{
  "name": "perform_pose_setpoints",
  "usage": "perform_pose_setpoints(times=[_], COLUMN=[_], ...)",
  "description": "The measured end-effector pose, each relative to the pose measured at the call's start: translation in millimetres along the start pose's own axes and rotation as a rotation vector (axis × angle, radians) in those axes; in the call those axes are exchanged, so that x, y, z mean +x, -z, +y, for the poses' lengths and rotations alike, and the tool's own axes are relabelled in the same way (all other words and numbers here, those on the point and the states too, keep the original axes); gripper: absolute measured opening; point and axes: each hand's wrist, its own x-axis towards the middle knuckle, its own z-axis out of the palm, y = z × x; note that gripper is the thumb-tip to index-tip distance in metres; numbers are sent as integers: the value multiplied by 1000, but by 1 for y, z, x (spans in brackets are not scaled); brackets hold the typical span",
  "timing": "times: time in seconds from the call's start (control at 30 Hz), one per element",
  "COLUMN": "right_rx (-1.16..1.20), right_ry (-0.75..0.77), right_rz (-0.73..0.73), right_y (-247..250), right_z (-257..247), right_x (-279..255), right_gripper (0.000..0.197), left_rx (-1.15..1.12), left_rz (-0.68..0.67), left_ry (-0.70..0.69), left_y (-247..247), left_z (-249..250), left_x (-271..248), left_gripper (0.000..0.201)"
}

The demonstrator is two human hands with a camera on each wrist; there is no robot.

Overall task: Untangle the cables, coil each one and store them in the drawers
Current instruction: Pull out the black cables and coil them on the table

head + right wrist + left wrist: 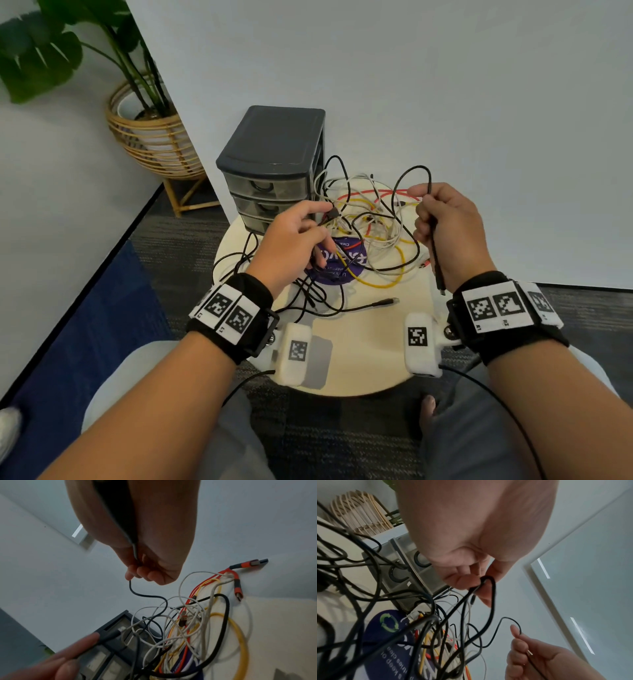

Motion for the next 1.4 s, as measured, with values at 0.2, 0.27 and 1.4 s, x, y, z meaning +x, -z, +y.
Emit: perform_pose_setpoints(times=[0.2,0.27,1.4], right_rx=[-300,-429,-436], right_ry=[18,-13,-24], right_rz=[-121,-182,-476], right_y=[-8,-11,-33], right_z=[3,11,12], right_x=[-8,-10,-42], right_gripper=[27,27,13], left_rx=[-116,-170,159], left_rz=[6,-14,-163], left_ry=[-103,-129,-177], left_y=[4,6,2], left_z=[9,11,-7], left_x=[-5,-7,-5], left_gripper=[38,38,67])
